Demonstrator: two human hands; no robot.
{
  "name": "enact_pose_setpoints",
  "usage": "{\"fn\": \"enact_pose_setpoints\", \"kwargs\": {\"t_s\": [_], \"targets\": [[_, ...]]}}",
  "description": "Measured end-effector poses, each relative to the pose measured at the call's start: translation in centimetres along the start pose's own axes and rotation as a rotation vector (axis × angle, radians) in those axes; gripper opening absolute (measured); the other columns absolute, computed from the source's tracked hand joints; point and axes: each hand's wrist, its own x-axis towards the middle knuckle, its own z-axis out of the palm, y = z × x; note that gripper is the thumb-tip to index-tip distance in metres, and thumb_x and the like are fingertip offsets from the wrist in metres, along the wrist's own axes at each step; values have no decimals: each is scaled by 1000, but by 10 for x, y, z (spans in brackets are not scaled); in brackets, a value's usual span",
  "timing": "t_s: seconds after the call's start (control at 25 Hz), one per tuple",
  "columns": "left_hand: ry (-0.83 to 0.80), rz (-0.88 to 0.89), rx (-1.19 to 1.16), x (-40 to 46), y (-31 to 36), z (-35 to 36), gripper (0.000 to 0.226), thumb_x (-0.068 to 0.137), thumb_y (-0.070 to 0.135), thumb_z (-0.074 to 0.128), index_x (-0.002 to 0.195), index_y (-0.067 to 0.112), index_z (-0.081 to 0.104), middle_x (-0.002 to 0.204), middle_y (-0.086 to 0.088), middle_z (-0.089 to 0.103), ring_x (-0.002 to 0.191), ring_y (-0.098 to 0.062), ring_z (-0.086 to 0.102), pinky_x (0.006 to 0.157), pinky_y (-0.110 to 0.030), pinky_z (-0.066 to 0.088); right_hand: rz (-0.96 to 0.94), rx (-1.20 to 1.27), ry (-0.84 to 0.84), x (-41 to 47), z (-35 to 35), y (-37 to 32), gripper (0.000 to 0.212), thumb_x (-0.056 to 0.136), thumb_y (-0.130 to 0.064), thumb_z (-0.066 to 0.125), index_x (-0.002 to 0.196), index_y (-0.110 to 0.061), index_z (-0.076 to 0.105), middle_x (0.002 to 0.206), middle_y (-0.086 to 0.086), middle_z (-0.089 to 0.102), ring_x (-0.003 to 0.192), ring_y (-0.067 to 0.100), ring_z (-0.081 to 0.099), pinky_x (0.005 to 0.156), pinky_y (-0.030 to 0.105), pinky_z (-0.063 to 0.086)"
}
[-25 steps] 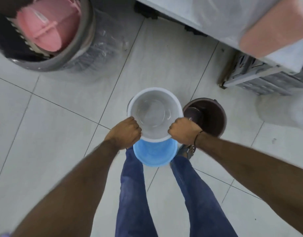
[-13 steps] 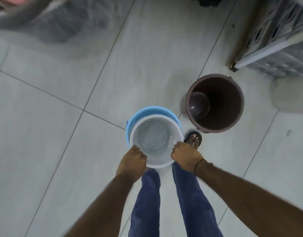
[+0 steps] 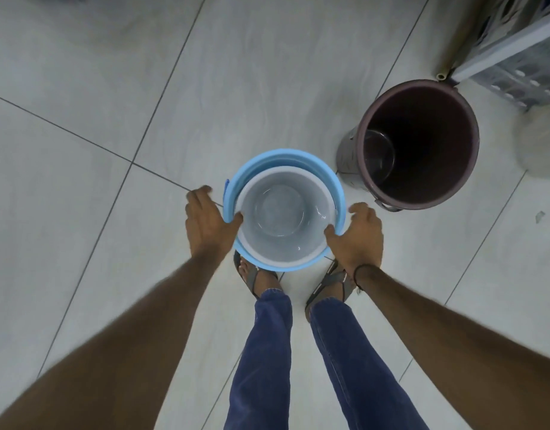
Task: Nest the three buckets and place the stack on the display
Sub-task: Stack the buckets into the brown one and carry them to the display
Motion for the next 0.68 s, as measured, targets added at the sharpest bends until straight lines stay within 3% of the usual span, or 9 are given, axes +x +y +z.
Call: {"fn": "enact_pose_setpoints", "kwargs": {"t_s": [0.08,0.16,0.36,0.44,0.68], "targets": [[-204,-246,-247,24,6,6,91,76,28,84,148,16,30,143,-12,46,124,-31,49,97,-45,47,328,240,-116,11,10,2,53,75,-35,73,118,-11,52,112,8,60,97,27,58,75,31,47],[-328,-278,-268,39,9,12,87,75,26,84,147,22,36,134,-11,56,114,-30,57,89,-42,52,362,332,-220,20,22,4,40,77,-33,73,106,-9,58,99,8,64,85,27,62,68,30,48],[-252,-281,-42,34,14,3,70,68,34,88,127,17,55,119,-13,61,92,-27,60,74,-40,54,304,304,-211,22,15,5,30,80,-30,71,97,-9,59,91,8,63,76,26,58,68,33,48],[-228,-286,-23,16,26,-15,66,65,36,89,120,17,58,115,-14,62,92,-30,63,73,-39,55,288,296,-224,15,-10,2,30,80,-30,70,99,-9,59,89,5,61,77,25,57,66,31,45],[-146,-241,-35,-60,133,-127,61,59,46,88,108,18,66,106,-9,67,89,-28,67,71,-37,55,219,315,-170,-21,-173,-24,31,75,-30,73,100,-15,63,91,3,67,79,22,60,72,30,49]]}}
